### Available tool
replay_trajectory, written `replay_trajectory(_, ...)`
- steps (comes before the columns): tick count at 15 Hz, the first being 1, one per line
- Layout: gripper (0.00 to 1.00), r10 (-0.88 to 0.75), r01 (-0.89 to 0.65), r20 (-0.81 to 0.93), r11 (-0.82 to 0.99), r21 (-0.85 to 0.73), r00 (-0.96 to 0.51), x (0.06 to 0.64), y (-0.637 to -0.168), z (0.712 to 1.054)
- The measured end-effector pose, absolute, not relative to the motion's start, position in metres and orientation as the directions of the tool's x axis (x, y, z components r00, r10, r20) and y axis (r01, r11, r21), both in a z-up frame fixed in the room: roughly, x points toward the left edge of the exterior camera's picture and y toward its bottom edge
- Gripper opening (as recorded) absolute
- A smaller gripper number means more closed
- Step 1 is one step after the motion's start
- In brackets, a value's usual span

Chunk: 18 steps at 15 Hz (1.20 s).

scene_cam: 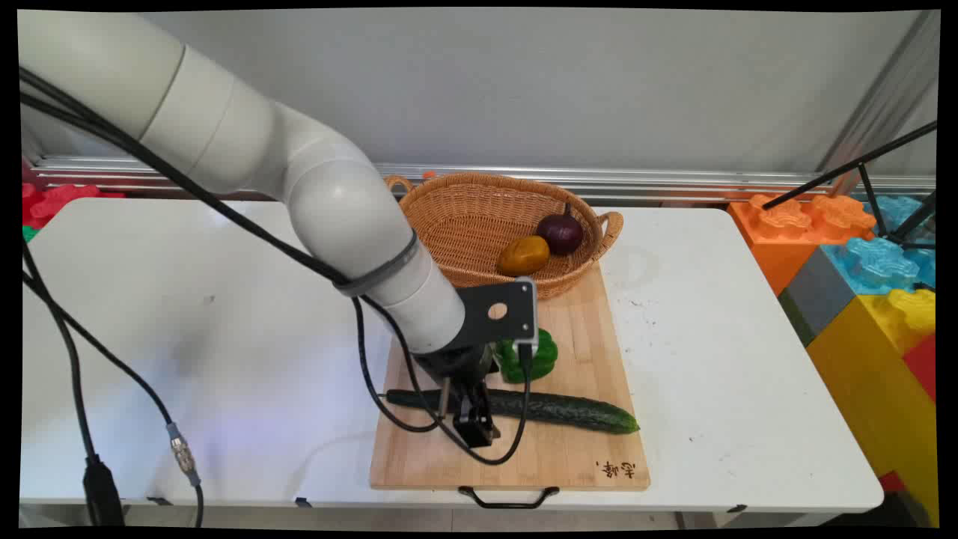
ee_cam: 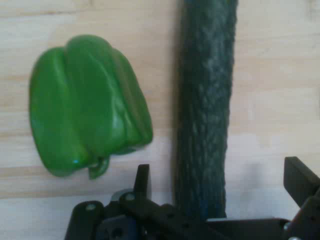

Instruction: Pick up the potato from the vegetable basket

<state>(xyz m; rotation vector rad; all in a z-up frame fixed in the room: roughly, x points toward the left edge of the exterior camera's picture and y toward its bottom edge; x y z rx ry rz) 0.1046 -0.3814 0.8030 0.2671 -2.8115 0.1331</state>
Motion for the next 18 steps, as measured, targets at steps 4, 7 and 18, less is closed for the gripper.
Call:
replay_trajectory(4,1.00,-0.211,-0.240,0.333,0.969,-0.049,-0.919,0.108,-0.389,0.818)
replay_trajectory(7,1.00,-0.251,-0.284,0.344,0.958,-0.048,-0.905,0.112,-0.402,0.836)
replay_trajectory(18,1.00,-0.434,-0.529,0.456,0.843,-0.098,-0.777,0.165,-0.537,0.878)
